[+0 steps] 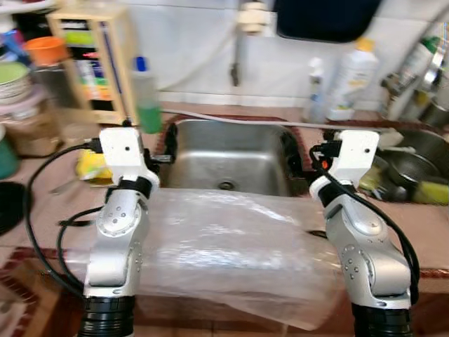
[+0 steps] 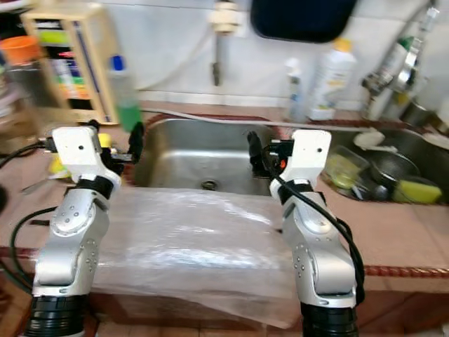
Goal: Kitchen organization
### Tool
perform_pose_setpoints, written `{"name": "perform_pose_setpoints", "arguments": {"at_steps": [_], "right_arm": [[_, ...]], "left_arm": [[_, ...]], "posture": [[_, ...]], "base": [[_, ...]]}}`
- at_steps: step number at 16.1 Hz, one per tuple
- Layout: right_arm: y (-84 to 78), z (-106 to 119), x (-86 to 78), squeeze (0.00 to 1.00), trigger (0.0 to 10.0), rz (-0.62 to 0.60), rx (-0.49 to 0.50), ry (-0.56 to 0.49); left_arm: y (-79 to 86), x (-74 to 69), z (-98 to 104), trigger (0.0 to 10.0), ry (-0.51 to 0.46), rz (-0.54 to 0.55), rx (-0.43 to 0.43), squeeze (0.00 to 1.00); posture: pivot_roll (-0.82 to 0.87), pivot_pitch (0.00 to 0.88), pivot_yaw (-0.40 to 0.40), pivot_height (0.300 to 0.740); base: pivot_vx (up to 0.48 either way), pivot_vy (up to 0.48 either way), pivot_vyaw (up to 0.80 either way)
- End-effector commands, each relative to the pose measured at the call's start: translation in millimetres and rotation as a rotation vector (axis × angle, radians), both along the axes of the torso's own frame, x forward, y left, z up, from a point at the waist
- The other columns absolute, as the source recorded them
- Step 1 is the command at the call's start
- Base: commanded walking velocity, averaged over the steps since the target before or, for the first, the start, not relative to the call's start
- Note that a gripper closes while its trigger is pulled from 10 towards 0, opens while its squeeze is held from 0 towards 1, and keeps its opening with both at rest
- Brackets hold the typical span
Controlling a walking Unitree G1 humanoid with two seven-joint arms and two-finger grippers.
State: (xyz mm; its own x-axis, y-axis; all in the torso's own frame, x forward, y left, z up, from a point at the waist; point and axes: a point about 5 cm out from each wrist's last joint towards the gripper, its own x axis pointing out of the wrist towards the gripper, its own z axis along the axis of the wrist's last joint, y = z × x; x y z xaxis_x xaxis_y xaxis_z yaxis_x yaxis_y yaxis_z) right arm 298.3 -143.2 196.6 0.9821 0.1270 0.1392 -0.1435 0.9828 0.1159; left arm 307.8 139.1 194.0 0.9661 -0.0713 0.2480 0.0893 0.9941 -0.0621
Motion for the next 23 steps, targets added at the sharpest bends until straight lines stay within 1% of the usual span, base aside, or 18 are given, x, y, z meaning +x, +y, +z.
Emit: {"name": "perform_pose_setpoints", "arguments": {"at_steps": [1,4,6,8,9,10,11,13,14,16,18,21,23], "right_arm": [[-1.7,4.0,-0.9,0.00,10.0,-0.004,0.010,-0.018],[-2.0,4.0,-0.9,0.00,10.0,-0.002,0.013,-0.018],[-1.1,2.6,-2.1,0.00,10.0,0.011,0.038,-0.008],[0.3,3.0,-1.8,0.00,10.0,0.020,0.040,-0.010],[1.9,5.2,-2.0,0.00,10.0,0.027,0.014,-0.027],[1.4,7.7,-1.8,0.00,10.0,0.002,-0.039,-0.053],[0.9,9.4,-1.6,0.00,10.0,-0.012,-0.042,-0.073],[-2.0,11.1,-0.6,0.00,10.0,-0.049,-0.046,-0.078],[-1.9,10.4,0.5,0.00,10.0,-0.027,0.008,-0.054],[-0.7,13.5,-1.2,0.00,10.0,0.018,0.063,-0.066],[-3.0,11.0,-1.8,0.00,10.0,-0.005,0.032,-0.060],[-1.2,9.5,-2.1,0.00,10.0,0.011,0.033,-0.059],[0.4,10.6,-1.8,0.00,10.0,0.024,0.039,-0.062]], "left_arm": [[0.3,0.4,-0.5,10.0,0.008,-0.005,0.000,0.00],[0.4,0.3,0.8,10.0,0.002,-0.005,-0.035,0.00],[2.1,0.4,0.1,10.0,0.008,0.009,-0.025,0.00],[3.2,1.2,0.5,10.0,0.010,0.017,-0.026,0.00],[4.5,1.6,1.3,10.0,0.007,0.026,-0.019,0.00],[5.8,1.8,2.3,10.0,0.004,0.027,-0.021,0.00],[6.2,1.8,3.3,10.0,-0.001,0.022,-0.005,0.00],[4.9,0.3,8.3,10.0,-0.037,0.003,0.003,0.00],[3.7,0.0,9.6,10.0,-0.043,-0.010,-0.001,0.00],[2.5,-0.6,9.3,10.0,-0.042,-0.017,-0.009,0.00],[1.6,-1.3,7.2,10.0,-0.034,-0.022,-0.013,0.00],[0.5,-1.3,6.7,10.0,-0.032,-0.029,-0.013,0.00],[-0.3,-0.5,8.9,10.0,-0.041,-0.037,-0.012,0.00]], "posture": [[-0.01,0.000,-0.016,0.740],[-0.01,0.000,-0.016,0.740],[-0.01,0.000,-0.016,0.740],[0.00,0.000,-0.019,0.740],[0.00,0.000,-0.018,0.740],[0.00,0.000,-0.018,0.740],[0.00,0.000,-0.016,0.740],[0.00,0.000,-0.017,0.740],[0.00,0.000,-0.018,0.740],[0.00,0.000,-0.019,0.740],[0.00,0.000,-0.019,0.740],[0.00,0.000,-0.019,0.740],[0.00,0.000,-0.019,0.740]], "base": [[0.000,-0.480,0.00],[0.000,0.000,0.00],[0.000,0.000,0.00],[0.000,0.000,0.00],[0.000,0.000,0.00],[0.000,0.000,0.00],[0.000,0.000,0.00],[0.000,0.000,0.00],[0.000,0.000,0.00],[0.000,0.000,0.00],[0.000,0.000,0.00],[0.000,0.000,0.00],[0.315,0.000,0.00]]}}
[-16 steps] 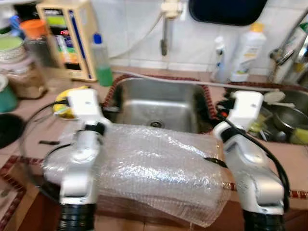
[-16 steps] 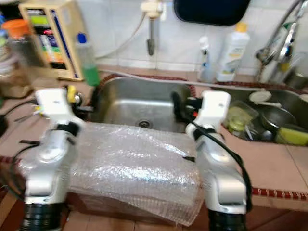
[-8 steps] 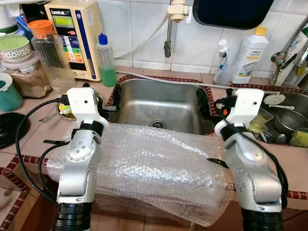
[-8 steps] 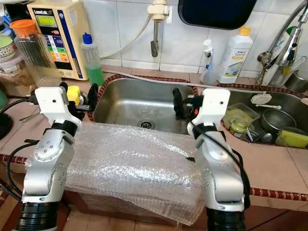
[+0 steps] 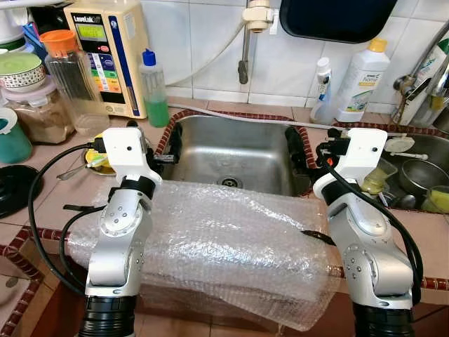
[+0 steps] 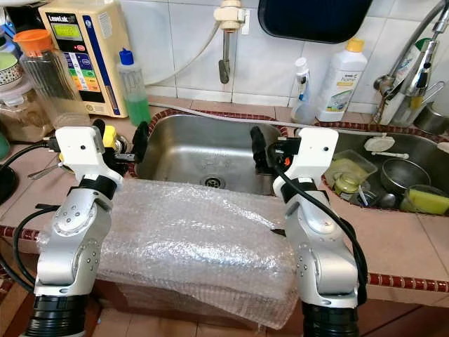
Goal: Kitchen organization
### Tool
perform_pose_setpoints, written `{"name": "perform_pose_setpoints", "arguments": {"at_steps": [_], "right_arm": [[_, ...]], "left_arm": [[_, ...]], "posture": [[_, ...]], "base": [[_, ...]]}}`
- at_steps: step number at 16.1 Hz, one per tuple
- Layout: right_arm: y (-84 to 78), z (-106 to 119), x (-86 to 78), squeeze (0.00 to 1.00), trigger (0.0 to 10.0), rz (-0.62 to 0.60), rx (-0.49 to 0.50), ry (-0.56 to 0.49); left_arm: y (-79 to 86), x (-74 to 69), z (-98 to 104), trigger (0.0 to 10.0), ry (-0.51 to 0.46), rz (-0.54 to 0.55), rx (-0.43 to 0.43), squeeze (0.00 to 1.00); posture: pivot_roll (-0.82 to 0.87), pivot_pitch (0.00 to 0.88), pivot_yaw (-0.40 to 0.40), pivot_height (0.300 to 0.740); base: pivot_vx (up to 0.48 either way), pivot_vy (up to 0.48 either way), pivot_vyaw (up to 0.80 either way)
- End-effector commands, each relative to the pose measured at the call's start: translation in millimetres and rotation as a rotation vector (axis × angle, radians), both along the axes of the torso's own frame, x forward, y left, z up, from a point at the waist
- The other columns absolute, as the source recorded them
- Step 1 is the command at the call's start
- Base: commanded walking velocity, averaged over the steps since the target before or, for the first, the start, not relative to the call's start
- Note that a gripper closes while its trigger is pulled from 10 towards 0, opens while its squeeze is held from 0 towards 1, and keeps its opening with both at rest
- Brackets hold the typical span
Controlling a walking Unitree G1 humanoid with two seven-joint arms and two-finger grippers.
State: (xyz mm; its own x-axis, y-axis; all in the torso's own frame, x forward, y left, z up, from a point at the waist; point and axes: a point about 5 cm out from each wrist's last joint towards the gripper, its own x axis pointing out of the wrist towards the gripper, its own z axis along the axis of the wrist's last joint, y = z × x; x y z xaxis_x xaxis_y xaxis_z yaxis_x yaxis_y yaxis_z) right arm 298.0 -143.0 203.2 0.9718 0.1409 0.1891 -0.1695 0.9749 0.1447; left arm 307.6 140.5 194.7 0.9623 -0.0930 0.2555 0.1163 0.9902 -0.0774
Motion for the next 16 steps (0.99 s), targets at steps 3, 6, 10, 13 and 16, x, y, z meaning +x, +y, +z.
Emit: {"name": "perform_pose_setpoints", "arguments": {"at_steps": [3,6,10,13,16], "right_arm": [[0.7,4.1,-2.0,0.00,10.0,0.011,0.000,-0.016],[2.1,3.2,-2.7,0.00,10.0,0.025,-0.001,-0.014],[5.4,-0.3,-4.3,0.00,10.0,0.050,-0.018,-0.005],[6.4,-1.1,-4.6,0.00,10.0,0.059,-0.022,-0.003],[8.1,-2.8,-5.7,0.00,10.0,0.072,-0.019,0.003]], "left_arm": [[-1.7,-1.1,7.2,10.0,-0.032,-0.015,0.002,0.00],[-2.8,-1.4,6.2,10.0,-0.028,-0.021,0.000,0.00],[-3.4,-1.6,4.9,10.0,-0.019,-0.017,-0.003,0.00],[-4.6,-3.1,5.7,10.0,-0.031,-0.021,0.011,0.00],[-2.5,-4.9,5.3,10.0,-0.026,0.004,0.024,0.00]], "posture": [[0.00,0.000,-0.019,0.740],[-0.01,0.000,-0.018,0.740],[-0.01,0.000,-0.018,0.740],[-0.01,0.000,-0.018,0.740],[0.00,0.000,-0.018,0.740]], "base": [[0.414,0.000,0.00],[0.425,0.000,0.00],[0.284,0.000,0.00],[0.000,0.000,0.00],[0.000,0.000,0.00]]}}
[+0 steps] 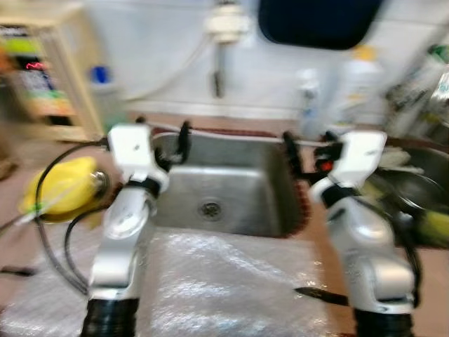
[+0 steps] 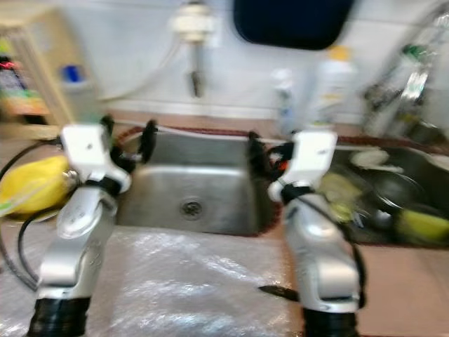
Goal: Kitchen organization
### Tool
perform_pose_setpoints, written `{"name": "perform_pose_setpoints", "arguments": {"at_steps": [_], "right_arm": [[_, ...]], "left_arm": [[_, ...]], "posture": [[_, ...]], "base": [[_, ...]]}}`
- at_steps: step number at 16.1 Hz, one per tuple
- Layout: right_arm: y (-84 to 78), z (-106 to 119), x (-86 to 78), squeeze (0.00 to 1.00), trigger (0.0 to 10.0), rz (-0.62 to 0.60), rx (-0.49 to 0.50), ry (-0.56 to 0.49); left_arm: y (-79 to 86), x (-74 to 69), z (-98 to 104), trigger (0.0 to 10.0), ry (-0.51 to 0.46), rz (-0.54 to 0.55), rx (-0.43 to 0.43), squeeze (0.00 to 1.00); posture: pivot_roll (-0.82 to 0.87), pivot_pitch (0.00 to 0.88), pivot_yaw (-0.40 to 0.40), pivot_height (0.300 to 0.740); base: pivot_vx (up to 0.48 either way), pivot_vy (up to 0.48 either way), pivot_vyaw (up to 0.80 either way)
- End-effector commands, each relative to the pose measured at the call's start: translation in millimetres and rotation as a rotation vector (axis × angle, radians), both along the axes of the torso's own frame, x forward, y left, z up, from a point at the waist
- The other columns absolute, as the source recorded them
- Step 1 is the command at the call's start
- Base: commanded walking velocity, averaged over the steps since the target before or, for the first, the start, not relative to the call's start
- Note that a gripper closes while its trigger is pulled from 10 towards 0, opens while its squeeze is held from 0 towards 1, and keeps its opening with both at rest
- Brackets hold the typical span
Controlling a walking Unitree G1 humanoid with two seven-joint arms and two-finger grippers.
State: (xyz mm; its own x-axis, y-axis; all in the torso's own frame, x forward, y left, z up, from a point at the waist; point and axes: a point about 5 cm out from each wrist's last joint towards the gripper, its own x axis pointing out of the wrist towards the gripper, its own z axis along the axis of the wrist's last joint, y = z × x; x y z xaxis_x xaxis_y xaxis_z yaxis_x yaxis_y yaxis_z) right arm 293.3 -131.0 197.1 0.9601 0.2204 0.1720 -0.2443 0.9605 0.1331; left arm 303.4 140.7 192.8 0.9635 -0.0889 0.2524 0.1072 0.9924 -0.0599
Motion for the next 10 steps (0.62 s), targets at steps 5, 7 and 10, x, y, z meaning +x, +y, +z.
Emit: {"name": "perform_pose_setpoints", "arguments": {"at_steps": [5,7,10], "right_arm": [[4.3,3.8,-5.6,0.00,10.0,0.065,-0.042,-0.022],[4.6,1.9,-5.6,0.00,10.0,0.053,-0.075,-0.024],[5.9,0.9,-5.0,0.00,10.0,0.048,-0.093,-0.020]], "left_arm": [[19.5,-15.8,5.4,10.0,0.000,0.084,0.107,0.00],[25.8,-16.7,3.2,10.0,0.015,0.105,0.120,0.00],[39.3,-15.8,2.6,10.0,0.043,0.207,0.114,0.00]], "posture": [[0.02,0.000,-0.013,0.740],[0.03,0.000,-0.011,0.740],[0.04,0.000,-0.010,0.740]], "base": [[0.000,0.000,0.00],[0.000,0.000,0.00],[0.000,0.000,0.00]]}}
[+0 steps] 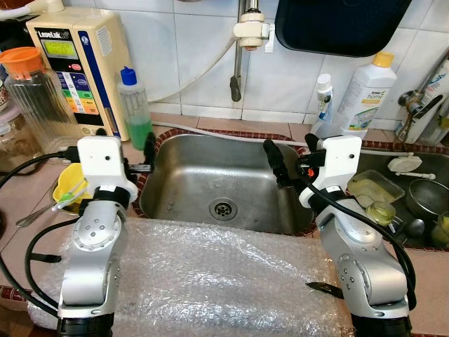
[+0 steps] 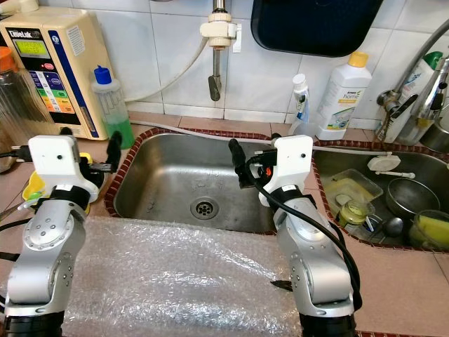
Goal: Kitchen organization
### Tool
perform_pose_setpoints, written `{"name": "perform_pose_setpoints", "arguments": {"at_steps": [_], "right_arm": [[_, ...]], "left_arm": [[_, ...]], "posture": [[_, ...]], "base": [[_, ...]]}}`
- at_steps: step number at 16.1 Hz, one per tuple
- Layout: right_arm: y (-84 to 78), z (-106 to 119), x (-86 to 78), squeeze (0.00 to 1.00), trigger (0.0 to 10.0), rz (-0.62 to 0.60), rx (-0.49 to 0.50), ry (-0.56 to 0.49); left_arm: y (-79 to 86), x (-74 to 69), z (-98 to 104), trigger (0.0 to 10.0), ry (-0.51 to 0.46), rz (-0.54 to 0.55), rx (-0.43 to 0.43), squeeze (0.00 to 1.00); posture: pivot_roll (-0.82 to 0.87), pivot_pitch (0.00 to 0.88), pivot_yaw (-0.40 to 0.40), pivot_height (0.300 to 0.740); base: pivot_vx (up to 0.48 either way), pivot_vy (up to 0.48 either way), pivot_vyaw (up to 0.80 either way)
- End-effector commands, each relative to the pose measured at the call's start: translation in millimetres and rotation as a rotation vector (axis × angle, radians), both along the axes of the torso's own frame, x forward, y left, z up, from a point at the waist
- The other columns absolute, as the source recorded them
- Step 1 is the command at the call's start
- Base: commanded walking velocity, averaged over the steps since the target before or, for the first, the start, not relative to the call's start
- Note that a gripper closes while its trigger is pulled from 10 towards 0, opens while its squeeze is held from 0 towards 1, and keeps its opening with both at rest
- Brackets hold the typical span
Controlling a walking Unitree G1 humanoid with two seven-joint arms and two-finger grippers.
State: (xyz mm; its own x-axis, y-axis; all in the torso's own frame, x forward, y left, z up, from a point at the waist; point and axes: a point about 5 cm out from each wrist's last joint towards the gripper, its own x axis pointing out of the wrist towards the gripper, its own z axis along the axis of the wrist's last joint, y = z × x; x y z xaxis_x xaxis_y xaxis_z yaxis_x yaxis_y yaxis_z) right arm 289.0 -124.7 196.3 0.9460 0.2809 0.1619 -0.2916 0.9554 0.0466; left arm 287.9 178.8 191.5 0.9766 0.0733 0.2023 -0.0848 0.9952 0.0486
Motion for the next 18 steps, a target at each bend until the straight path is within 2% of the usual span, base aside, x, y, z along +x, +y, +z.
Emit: {"name": "perform_pose_setpoints", "arguments": {"at_steps": [1,3,4,6,8,10,12,15,18], "right_arm": [[-1.0,3.2,-0.9,0.00,10.0,0.004,-0.002,-0.010],[1.5,4.8,-4.1,0.00,10.0,0.073,0.005,0.021],[8.0,3.1,-10.5,0.00,10.0,0.200,-0.043,0.056],[7.6,0.7,-16.1,0.00,10.0,0.293,-0.086,0.076],[2.1,-4.0,-15.6,0.00,10.0,0.281,-0.116,0.082],[2.0,-7.2,-13.3,0.00,10.0,0.252,-0.140,0.084],[7.8,-2.3,-11.9,0.00,10.0,0.249,-0.124,0.057],[8.4,1.4,-10.6,0.00,10.0,0.232,-0.109,0.038],[7.0,1.6,-10.0,0.00,10.0,0.203,-0.102,0.031]], "left_arm": [[5.5,-2.0,5.6,10.0,-0.006,0.046,0.005,0.00],[12.1,-7.5,4.8,10.0,0.002,0.065,0.001,0.00],[16.0,-13.2,4.0,10.0,-0.002,0.066,0.000,0.00],[19.2,-23.4,-1.1,10.0,0.012,0.055,-0.002,0.00],[22.4,-34.5,-8.6,10.0,0.043,0.053,0.047,0.00],[24.6,-37.6,-10.5,10.0,0.058,0.058,0.069,0.00],[21.4,-36.1,-7.2,10.0,0.052,0.019,0.094,0.00],[18.1,-30.8,0.6,10.0,0.030,-0.002,0.096,0.00],[15.3,-28.2,0.3,10.0,0.020,-0.011,0.112,0.00]], "posture": [[0.04,0.000,-0.011,0.740],[0.05,0.000,-0.015,0.740],[0.06,0.000,-0.020,0.740],[0.08,0.000,-0.026,0.740],[0.10,0.000,-0.033,0.740],[0.11,0.000,-0.037,0.740],[0.11,0.000,-0.035,0.740],[0.10,0.000,-0.024,0.740],[0.09,0.000,-0.024,0.740]], "base": [[0.000,0.000,0.00],[0.000,0.000,0.00],[0.000,0.000,0.00],[0.000,0.000,0.00],[0.000,0.000,0.00],[0.000,0.000,0.00],[0.000,0.000,0.00],[0.000,0.000,0.76],[0.000,0.000,0.75]]}}
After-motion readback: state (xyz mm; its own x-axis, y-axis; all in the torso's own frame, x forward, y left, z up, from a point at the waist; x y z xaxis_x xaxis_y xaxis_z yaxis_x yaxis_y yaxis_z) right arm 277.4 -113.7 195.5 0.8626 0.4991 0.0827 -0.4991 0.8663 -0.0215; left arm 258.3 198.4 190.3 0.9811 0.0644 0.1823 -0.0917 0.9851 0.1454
